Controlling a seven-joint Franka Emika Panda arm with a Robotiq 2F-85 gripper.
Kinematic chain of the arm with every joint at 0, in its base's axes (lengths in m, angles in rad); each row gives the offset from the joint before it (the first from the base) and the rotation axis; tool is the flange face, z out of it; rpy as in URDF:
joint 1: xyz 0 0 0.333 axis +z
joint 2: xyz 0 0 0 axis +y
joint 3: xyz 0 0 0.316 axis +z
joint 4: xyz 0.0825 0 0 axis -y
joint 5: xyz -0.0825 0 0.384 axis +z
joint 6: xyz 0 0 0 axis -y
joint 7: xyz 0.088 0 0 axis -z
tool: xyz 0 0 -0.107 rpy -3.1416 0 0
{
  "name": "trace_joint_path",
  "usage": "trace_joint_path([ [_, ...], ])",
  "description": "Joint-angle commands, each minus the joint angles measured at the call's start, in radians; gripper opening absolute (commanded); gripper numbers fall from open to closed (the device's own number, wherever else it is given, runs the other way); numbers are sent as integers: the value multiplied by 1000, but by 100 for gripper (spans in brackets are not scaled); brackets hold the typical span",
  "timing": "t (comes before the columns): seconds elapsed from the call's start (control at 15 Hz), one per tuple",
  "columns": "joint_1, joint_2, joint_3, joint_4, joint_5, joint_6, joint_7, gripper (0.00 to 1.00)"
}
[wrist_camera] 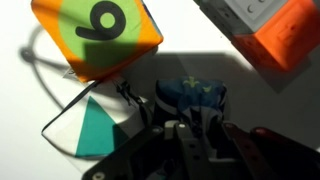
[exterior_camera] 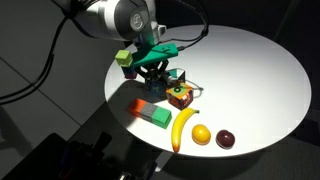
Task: Pick up the square plush toy on the left and put it on top of the square push toy in the middle
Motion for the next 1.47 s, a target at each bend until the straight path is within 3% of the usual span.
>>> trace_joint_path([
  [0.0,-1,-48,6,14,-2,-70,37,7],
  [0.4,13,-104,-9,48,-8,-121,128,6],
  [1.13,56,-104,-113,135,-151,-96,554,6],
  [1.4,51,-95,-115,144,-135,-113,602,6],
])
